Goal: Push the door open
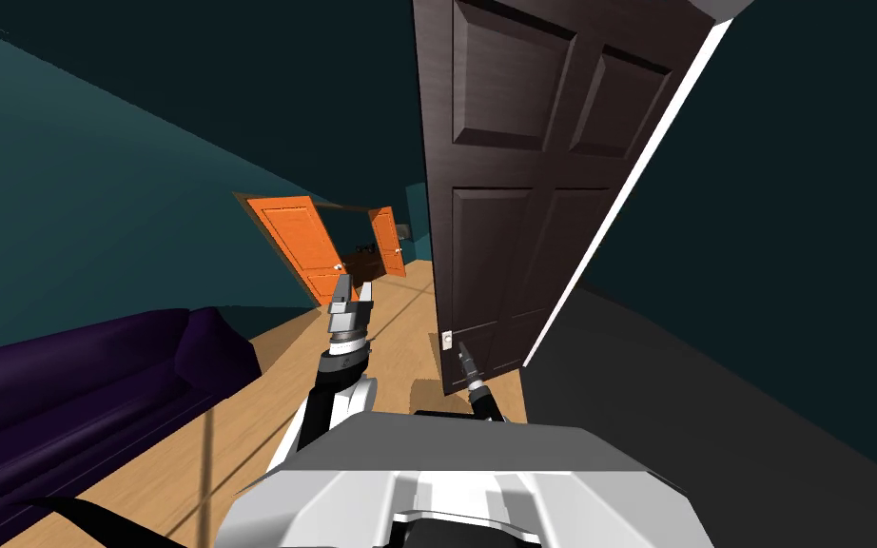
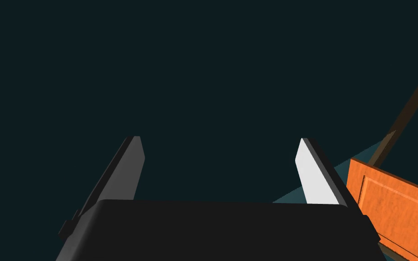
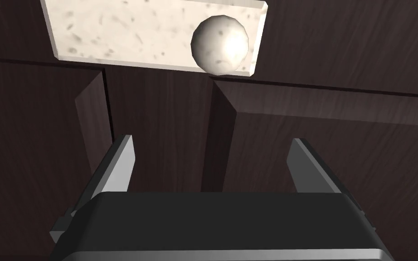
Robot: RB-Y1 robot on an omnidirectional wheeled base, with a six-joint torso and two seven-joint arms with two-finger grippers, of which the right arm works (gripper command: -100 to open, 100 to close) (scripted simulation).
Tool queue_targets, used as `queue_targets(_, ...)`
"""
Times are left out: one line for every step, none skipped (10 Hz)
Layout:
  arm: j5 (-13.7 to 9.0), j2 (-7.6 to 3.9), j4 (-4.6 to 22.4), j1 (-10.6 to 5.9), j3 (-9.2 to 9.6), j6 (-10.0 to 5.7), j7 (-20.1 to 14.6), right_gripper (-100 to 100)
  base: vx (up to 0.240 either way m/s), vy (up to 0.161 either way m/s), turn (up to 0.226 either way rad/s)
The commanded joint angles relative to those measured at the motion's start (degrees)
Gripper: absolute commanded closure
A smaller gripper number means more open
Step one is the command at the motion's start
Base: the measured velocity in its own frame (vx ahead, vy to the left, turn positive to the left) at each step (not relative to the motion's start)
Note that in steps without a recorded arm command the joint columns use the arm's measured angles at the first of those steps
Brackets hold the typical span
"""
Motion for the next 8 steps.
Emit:
queue_targets(0.07,0.49,0.28,-0.45,-0.43,0.20,-0.05,-100,0.212,0.124,0.025)
queue_targets(0.12,1.54,0.53,-0.83,-0.77,0.35,-0.10,-100,0.170,0.144,0.035)
queue_targets(0.15,2.76,0.71,-1.11,-1.02,0.46,-0.14,-100,0.140,0.149,0.010)
queue_targets(0.05,1.94,1.06,-1.15,-0.99,0.14,-0.27,-100,0.053,0.057,-0.029)
queue_targets(0.05,1.94,1.06,-1.15,-0.99,0.14,-0.27,100,-0.009,-0.008,0.023)
queue_targets(0.05,1.94,1.06,-1.15,-0.99,0.14,-0.27,100,-0.017,-0.022,0.018)
queue_targets(0.05,1.94,1.06,-1.15,-0.99,0.14,-0.27,100,-0.015,-0.016,0.007)
queue_targets(0.05,1.94,1.06,-1.15,-0.99,0.14,-0.27,100,-0.012,-0.007,-0.001)
